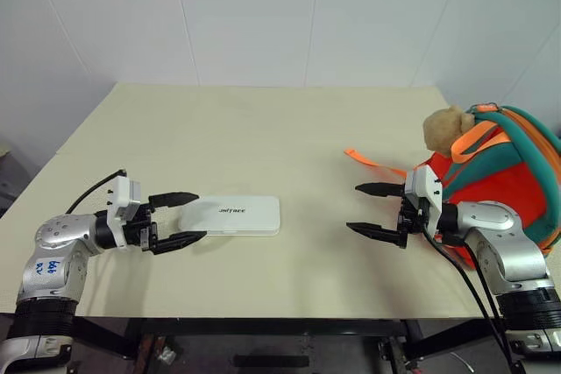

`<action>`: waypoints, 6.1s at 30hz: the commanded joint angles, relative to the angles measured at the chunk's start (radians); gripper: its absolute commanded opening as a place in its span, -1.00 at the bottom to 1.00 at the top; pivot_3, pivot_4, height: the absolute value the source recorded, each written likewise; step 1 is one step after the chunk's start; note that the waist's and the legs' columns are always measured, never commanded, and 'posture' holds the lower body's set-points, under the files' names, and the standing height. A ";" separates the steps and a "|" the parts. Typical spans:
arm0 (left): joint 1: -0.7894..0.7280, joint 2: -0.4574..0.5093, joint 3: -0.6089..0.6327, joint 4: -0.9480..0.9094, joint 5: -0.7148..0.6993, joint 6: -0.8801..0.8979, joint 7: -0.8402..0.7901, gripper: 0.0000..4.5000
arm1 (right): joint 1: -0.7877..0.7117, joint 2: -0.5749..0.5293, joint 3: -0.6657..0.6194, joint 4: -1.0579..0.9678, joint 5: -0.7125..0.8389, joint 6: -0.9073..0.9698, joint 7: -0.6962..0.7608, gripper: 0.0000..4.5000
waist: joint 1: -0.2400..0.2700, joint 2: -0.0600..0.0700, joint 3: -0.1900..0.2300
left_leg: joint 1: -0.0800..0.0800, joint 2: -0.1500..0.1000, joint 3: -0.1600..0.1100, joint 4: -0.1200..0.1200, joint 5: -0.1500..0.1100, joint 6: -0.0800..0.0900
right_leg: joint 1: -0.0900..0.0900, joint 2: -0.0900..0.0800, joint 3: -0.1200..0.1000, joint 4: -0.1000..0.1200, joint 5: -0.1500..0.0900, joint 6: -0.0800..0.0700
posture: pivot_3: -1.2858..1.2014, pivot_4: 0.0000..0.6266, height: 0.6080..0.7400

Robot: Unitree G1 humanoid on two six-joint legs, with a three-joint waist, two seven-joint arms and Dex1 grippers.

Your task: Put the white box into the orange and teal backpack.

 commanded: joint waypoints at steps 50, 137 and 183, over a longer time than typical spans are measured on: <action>-0.068 -0.013 0.042 0.354 0.225 -0.162 0.306 -0.99 | -0.323 0.422 0.248 0.498 -0.384 -0.103 -0.306 -1.00 | -0.003 -0.001 -0.001 | 0.000 0.001 0.006 -0.001 0.000 0.000 | -0.004 0.001 0.005 0.005 0.001 0.001 | 0.03 -0.52 1.00; -0.295 0.019 0.008 0.337 -0.065 0.956 0.237 0.98 | -0.292 0.120 0.005 -0.003 0.103 0.996 -0.316 1.00 | 0.006 -0.003 -0.001 | -0.001 0.001 0.008 0.000 -0.002 0.002 | -0.005 0.001 0.009 0.000 0.001 0.002 | 0.03 -0.52 1.00; -0.447 -0.267 -0.091 0.553 0.021 1.020 0.146 0.98 | -0.356 0.267 0.083 0.161 0.082 1.020 -0.409 1.00 | 0.021 -0.003 -0.002 | -0.001 0.000 0.008 0.004 -0.002 0.003 | -0.005 0.001 0.010 0.004 0.001 0.004 | 0.03 -0.52 1.00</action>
